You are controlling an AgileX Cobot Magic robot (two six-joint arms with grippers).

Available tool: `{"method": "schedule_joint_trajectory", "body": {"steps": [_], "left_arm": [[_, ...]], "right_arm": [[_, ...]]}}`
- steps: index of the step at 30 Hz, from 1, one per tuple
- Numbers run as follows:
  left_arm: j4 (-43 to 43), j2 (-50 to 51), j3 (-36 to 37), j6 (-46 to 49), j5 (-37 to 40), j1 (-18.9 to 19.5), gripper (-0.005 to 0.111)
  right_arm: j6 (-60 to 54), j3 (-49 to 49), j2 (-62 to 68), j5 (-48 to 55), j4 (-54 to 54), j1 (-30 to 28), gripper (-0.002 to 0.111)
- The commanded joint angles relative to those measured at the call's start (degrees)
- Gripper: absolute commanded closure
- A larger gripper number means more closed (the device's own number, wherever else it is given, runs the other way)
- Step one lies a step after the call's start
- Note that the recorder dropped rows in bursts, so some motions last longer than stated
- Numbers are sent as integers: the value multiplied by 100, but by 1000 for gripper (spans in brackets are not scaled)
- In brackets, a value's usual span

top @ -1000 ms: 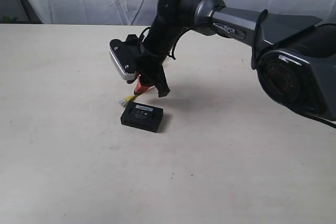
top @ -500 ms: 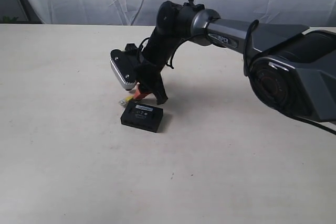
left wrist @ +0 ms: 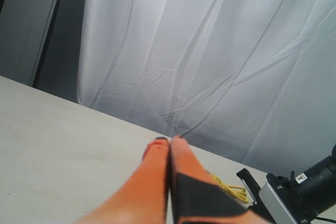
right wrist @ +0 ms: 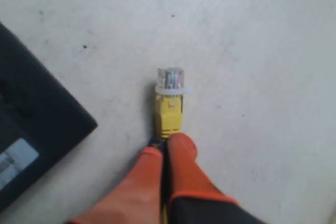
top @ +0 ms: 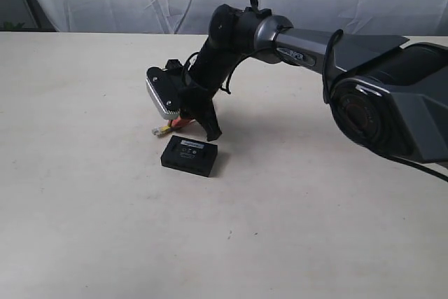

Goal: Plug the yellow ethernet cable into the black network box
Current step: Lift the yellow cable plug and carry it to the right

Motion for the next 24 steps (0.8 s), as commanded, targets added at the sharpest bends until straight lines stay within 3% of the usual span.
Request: {"method": "schedule_joint_trajectory", "body": {"steps": [1,11,19,21,24], "left_arm": [[-59,-36,29,2,5,9,107],[-59,-36,29,2,5,9,107],[-15,-36,29,1,5,9,107],[-15,-36,29,1,5,9,107],[-15,-36,29,1,5,9,107]], "right_arm": [[5,-8,6,-35,-92,2,109],[2246,-8,-812,-182,-1310,2,109],[2384,144,-1029,177,-1436,2,108],[1945,348,-1029,61,-1421,2,101],[1646,664,-1029,-446,-1437,2,77]]}}
